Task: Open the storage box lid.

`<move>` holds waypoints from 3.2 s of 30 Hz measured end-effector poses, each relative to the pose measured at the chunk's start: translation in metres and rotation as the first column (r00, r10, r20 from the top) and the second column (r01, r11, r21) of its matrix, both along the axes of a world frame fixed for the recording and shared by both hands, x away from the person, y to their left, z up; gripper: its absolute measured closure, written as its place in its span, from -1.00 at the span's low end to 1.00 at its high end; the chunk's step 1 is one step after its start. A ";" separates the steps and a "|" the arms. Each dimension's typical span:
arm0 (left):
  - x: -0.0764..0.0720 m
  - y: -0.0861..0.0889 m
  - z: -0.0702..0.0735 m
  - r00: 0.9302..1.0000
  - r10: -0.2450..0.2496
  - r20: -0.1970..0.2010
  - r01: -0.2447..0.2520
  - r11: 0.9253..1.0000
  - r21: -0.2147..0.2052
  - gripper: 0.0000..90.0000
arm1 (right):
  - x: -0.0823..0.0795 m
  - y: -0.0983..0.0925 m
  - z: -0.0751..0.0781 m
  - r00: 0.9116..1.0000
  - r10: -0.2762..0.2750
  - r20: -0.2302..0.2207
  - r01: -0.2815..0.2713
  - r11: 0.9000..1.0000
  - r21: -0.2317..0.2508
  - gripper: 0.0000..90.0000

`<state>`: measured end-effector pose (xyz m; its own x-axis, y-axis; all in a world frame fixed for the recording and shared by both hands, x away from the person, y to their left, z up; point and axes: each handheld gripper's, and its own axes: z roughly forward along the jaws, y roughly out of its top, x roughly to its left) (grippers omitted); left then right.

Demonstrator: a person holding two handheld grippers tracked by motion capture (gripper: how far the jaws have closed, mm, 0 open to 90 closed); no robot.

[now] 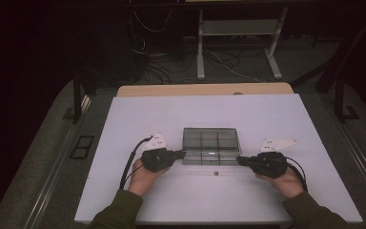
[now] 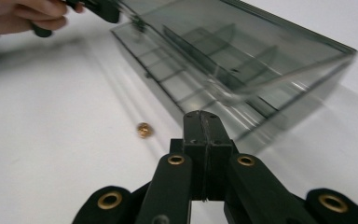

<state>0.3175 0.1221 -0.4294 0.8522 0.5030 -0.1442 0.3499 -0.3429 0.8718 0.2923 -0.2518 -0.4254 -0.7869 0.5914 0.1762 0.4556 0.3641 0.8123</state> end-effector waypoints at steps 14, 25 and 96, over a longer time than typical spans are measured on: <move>-0.002 0.000 0.003 1.000 -0.003 0.000 0.003 1.000 -0.012 0.97 | 0.010 -0.006 0.002 1.000 -0.028 0.000 0.028 0.999 0.042 0.98; -0.001 0.003 0.008 1.000 0.009 0.009 -0.009 0.999 -0.051 0.96 | 0.014 -0.006 0.008 1.000 -0.025 0.009 0.024 0.997 0.076 0.98; 0.049 -0.015 0.052 0.983 0.029 0.179 -0.014 0.996 -0.084 0.34 | 0.063 0.002 0.047 0.998 -0.026 0.063 0.018 0.993 0.117 0.98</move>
